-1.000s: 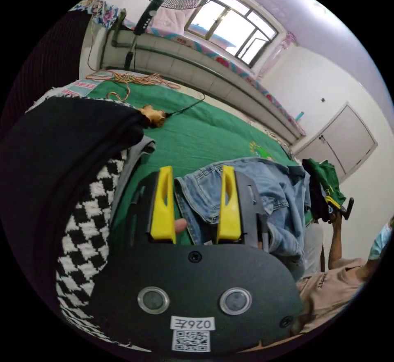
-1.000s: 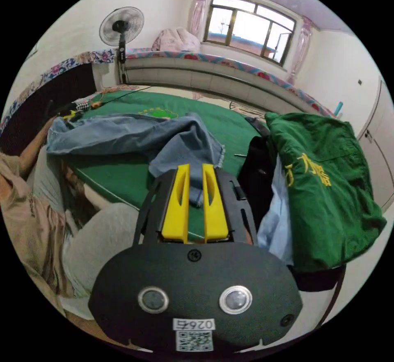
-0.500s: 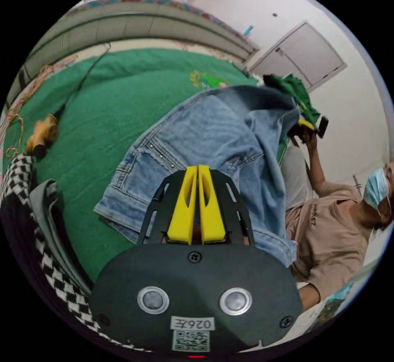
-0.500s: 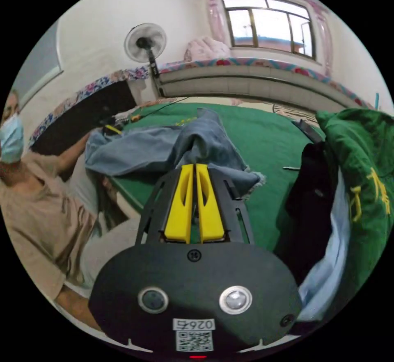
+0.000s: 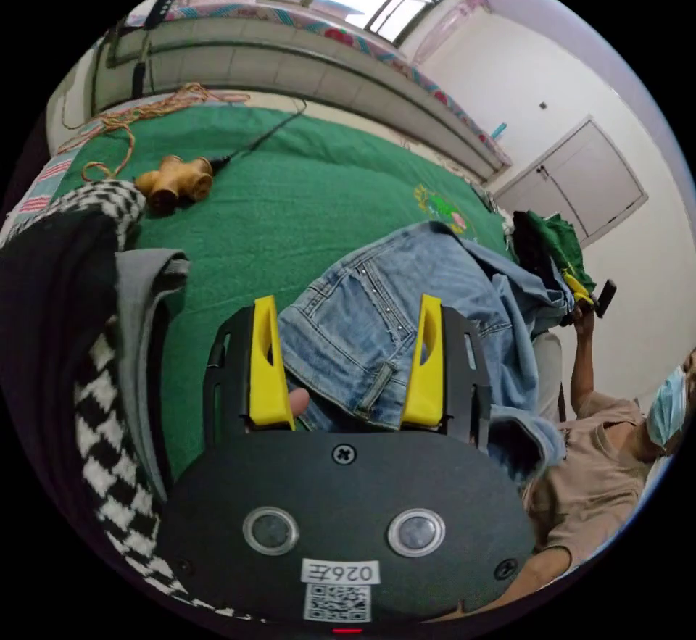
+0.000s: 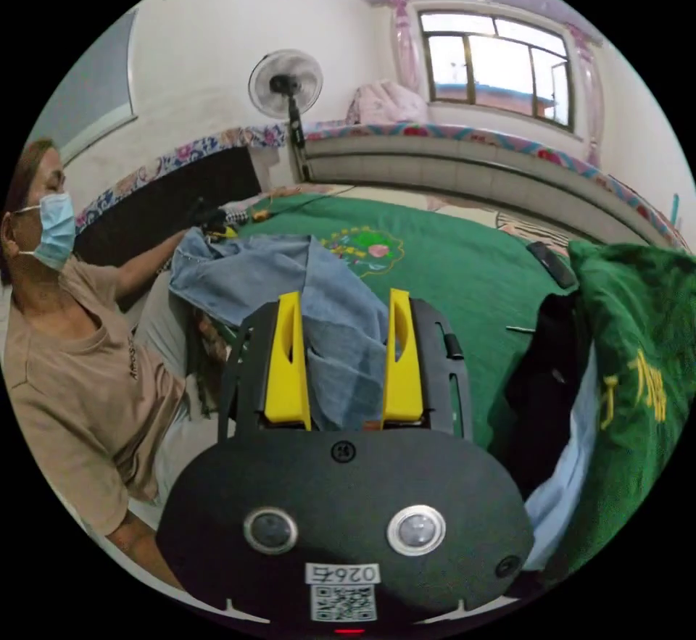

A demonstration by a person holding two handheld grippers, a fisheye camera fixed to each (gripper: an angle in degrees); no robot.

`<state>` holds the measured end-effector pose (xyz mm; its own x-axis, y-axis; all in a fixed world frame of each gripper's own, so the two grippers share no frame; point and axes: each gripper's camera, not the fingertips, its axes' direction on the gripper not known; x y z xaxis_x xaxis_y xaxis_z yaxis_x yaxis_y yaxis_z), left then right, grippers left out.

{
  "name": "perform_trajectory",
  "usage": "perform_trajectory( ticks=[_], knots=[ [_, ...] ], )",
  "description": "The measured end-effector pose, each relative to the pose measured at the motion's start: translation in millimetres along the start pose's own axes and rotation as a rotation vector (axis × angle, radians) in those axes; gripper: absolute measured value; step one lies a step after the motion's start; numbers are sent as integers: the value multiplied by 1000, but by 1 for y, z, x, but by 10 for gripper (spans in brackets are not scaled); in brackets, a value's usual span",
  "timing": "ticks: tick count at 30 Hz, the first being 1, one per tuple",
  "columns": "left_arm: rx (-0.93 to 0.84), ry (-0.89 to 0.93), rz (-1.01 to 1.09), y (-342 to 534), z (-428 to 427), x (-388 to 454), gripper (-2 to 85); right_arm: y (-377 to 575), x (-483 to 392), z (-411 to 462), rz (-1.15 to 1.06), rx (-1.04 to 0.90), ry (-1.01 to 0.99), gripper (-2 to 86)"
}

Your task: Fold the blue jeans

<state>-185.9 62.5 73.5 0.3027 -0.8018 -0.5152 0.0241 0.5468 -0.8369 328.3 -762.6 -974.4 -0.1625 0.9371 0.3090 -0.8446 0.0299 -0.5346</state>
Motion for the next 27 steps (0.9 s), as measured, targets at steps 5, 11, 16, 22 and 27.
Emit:
perform_trajectory(
  ticks=[5, 11, 16, 22, 27],
  knots=[
    [-161, -199, -9, -24, 36, 18, 138, -43, -25, 98, -139, -366, 74, 85],
    [-151, -376, 65, -17, 23, 43, 155, -58, -36, 123, -99, -439, 157, -15],
    [-58, -508, 68, 7, 25, 40, 226, -61, -47, 76, -50, -264, 143, -16],
    [-71, -364, 27, 11, 21, 43, 58, -71, -62, 44, -24, -141, 231, -16],
    [116, -124, 18, 24, -35, 47, 42, -91, -84, 2, -23, 47, 298, -16]
  ],
)
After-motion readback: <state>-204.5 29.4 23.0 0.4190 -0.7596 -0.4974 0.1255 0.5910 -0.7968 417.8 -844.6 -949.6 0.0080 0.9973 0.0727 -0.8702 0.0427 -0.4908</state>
